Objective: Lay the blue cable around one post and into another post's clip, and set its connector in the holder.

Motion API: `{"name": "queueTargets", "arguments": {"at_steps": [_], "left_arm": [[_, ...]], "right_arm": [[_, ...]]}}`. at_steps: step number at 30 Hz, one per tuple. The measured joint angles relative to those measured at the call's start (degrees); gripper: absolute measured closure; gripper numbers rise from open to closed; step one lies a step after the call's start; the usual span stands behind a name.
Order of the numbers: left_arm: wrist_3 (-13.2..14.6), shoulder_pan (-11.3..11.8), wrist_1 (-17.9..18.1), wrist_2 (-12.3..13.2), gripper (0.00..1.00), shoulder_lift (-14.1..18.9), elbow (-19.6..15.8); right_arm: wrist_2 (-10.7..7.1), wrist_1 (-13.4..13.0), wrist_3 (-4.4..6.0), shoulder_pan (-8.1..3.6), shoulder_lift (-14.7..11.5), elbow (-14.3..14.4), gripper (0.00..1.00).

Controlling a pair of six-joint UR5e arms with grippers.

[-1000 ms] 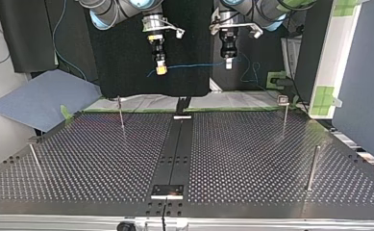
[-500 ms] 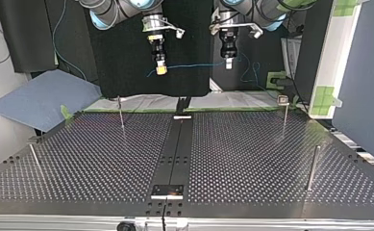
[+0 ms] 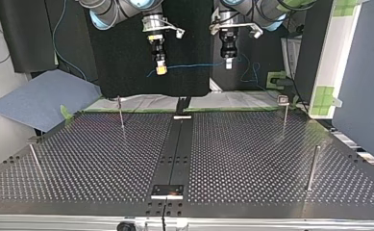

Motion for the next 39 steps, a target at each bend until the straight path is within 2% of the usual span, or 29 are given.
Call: {"name": "queueTargets", "arguments": {"at_steps": [17,20,28,33,39], "left_arm": [[0.1,-0.2,-0.2,-0.1,1.00,0.2,-0.1],[0.1,-0.3,-0.3,-0.1,1.00,0.2,-0.1],[0.1,-0.3,-0.3,-0.1,1.00,0.3,-0.1],[0.1,-0.4,-0.4,-0.1,1.00,0.3,-0.1],[0.1,-0.4,-0.4,-0.1,1.00,0.3,-0.1]], "right_arm": [[-0.03,0.0,-0.03,0.06,0.0,0.0,1.00],[-0.02,0.0,-0.12,0.74,0.7,-0.5,1.00],[-0.01,0.0,-0.17,4.24,4.5,-0.8,1.00],[-0.01,0.0,-0.18,4.77,5.9,-0.8,1.00],[0.00,0.0,-0.17,4.82,6.0,-0.8,1.00]]}}
